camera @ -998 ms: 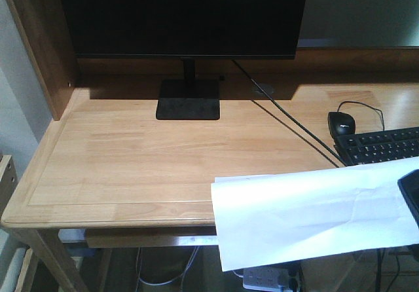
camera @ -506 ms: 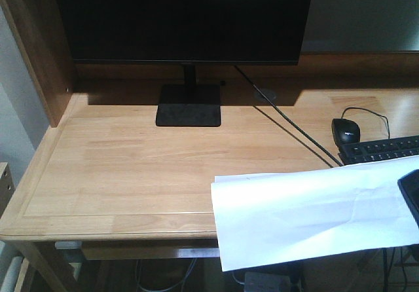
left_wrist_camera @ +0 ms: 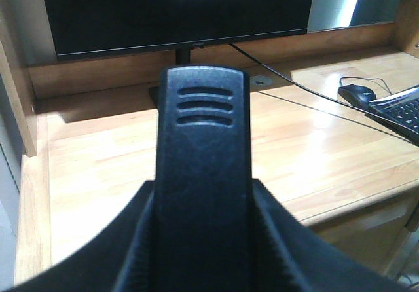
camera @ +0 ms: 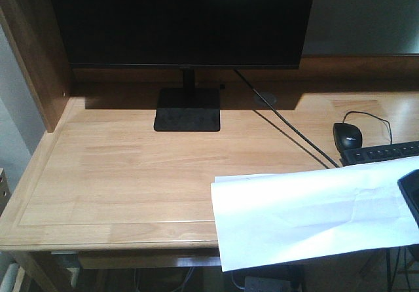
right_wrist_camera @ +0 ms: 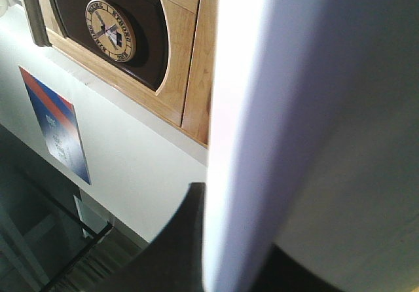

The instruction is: Grab stapler and paper to desk for stapling

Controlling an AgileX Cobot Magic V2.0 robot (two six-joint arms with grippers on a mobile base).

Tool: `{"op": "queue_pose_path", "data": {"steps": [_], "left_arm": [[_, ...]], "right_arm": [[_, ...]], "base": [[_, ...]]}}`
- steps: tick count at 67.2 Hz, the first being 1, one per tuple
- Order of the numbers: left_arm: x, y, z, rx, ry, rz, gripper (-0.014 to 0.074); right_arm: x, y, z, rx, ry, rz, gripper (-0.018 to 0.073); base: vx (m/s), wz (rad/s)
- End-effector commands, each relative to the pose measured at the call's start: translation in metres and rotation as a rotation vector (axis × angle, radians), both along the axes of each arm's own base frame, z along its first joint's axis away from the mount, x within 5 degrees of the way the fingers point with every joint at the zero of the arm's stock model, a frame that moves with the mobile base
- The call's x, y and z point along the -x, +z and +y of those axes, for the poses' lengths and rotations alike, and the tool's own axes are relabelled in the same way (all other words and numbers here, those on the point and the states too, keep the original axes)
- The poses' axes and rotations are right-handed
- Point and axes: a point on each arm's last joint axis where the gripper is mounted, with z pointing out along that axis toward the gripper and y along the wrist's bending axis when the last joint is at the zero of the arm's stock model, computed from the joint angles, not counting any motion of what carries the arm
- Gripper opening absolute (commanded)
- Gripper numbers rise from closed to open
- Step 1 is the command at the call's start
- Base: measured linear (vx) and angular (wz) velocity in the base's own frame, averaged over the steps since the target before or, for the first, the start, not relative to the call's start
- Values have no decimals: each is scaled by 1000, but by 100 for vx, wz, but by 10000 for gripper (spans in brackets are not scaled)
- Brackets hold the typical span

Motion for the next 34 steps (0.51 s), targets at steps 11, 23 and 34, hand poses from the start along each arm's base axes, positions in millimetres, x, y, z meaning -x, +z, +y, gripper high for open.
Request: {"op": "queue_pose_path", "data": {"steps": [11,23,34], "left_arm": [[-1,19,-1,52,-8,-121,-6],[-1,19,-1,52,-8,-121,-6],[-1,19,-1,52,-8,-121,-6]], "right_arm": [[4,-2,-1,-25,10,-30,-4],[4,-2,-1,-25,10,-30,-4],[4,-2,-1,-25,10,-30,-4]], "base": [[4,0],[3,0],[1,-1]]}}
